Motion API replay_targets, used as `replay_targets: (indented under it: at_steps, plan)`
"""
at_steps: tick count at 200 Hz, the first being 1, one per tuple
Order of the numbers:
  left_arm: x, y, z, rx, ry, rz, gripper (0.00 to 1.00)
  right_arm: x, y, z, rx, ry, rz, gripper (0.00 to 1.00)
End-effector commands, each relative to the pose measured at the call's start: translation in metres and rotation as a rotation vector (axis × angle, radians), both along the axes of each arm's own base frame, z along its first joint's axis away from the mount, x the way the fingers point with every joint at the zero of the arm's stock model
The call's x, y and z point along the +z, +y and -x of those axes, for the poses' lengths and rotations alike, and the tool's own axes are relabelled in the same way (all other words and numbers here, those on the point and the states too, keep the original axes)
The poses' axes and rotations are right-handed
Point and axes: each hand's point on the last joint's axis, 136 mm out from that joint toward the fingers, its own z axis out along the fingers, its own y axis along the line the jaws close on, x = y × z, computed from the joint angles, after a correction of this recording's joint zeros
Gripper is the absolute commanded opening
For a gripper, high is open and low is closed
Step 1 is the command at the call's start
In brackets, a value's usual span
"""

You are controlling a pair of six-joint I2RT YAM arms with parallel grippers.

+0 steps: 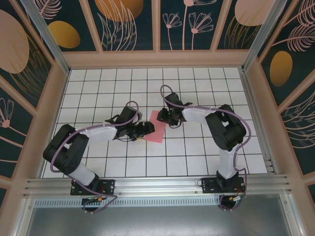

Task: Fold a paper plane with a square sheet of paper (pick it up from the middle)
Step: Fold the triangle a second time at the center of the table.

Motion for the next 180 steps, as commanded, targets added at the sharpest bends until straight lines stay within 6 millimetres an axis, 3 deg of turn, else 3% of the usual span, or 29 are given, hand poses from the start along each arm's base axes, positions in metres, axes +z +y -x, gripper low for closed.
replay_targets:
  at_steps: [1,28,118,180]
  plan:
    - [-0.003,-0.003,0.003,-0.025,0.017,-0.013,0.81,-0.051,-0.029,0.029,-0.03,0.138,0.116,0.42]
    - [-0.005,-0.005,0.004,-0.026,0.025,-0.007,0.81,-0.052,-0.03,0.029,-0.03,0.14,0.119,0.41]
    - [0.028,-0.026,0.0,-0.077,-0.041,0.141,0.73,-0.05,-0.032,0.028,-0.031,0.13,0.123,0.4]
    - [0.05,-0.042,-0.012,-0.075,-0.101,0.246,0.69,-0.033,-0.02,0.026,0.032,0.111,0.022,0.38]
